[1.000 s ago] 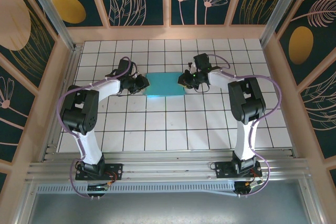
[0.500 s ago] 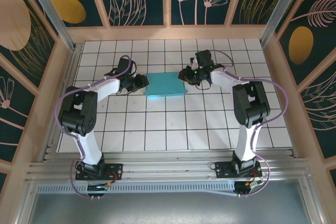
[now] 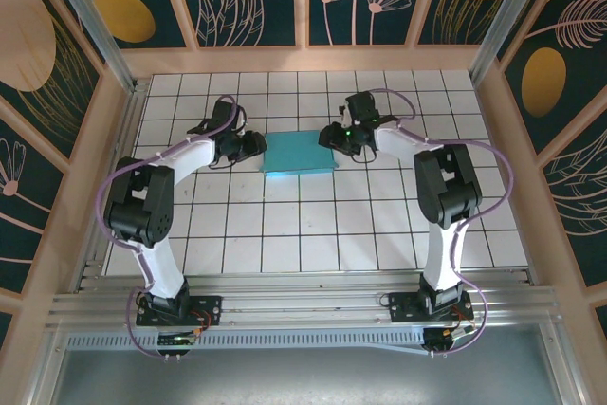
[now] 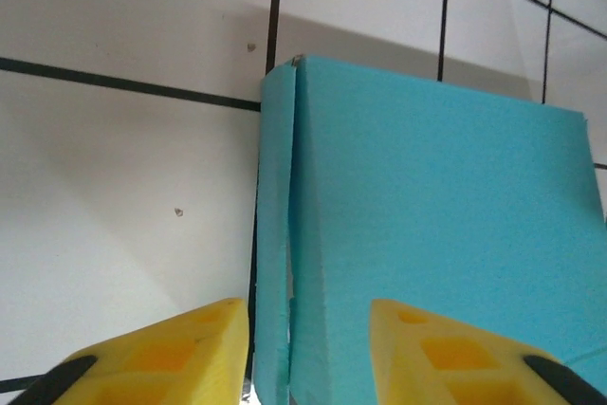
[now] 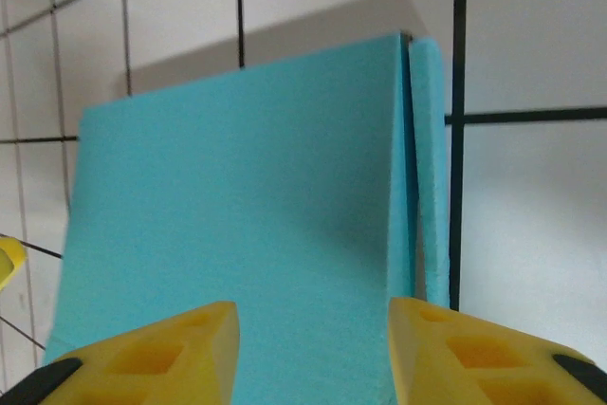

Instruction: Fold the paper box

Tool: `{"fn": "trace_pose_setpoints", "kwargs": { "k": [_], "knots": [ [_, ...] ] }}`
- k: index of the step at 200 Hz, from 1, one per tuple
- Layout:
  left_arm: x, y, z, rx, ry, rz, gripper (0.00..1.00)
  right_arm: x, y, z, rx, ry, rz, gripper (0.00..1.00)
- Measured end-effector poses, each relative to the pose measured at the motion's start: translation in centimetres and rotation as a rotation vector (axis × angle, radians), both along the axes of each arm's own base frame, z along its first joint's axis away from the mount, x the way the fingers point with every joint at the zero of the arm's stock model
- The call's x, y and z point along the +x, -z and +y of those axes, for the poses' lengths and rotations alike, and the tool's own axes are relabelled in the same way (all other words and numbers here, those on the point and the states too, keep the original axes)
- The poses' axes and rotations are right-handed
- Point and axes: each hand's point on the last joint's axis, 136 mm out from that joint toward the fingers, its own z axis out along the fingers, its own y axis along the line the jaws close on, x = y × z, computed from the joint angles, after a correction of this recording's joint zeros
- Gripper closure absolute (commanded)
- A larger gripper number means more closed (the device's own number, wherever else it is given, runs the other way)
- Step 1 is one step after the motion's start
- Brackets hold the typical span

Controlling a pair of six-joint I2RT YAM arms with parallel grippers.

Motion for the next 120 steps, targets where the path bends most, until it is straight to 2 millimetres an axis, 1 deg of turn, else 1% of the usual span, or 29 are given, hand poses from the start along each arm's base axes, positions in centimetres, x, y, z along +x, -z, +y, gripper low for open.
{"fn": "trace_pose_setpoints", "kwargs": {
  "k": [17, 24, 45, 53, 88, 120],
  "knots": [
    [-0.2, 1.2, -0.2, -0.003, 0.012, 0.024, 0.68, -0.3, 1.3, 0.2, -0.024, -0.004, 0.017, 0.59],
    [-0.4, 1.8, -0.4, -0.011, 0.020, 0.036, 0.71, -0.3, 1.8, 0.1, -0.032, -0.004, 0.023, 0.61],
    [-1.0, 3.8, -1.2, -0.027, 0.045, 0.075, 0.79, -0.2, 2.1, -0.1, -0.041, 0.003, 0.011, 0.64],
    [-0.9, 3.9, -1.5, -0.037, 0.054, 0.068, 0.81, -0.2, 2.2, -0.1, -0.042, 0.005, 0.008, 0.65],
    [-0.8, 3.8, -1.5, -0.037, 0.054, 0.059, 0.80, 0.0, 2.1, -0.2, -0.041, 0.009, -0.007, 0.65],
    [-0.7, 3.8, -1.4, -0.021, 0.056, 0.049, 0.72, 0.0, 1.7, -0.2, -0.042, 0.009, -0.016, 0.56]
  ]
}}
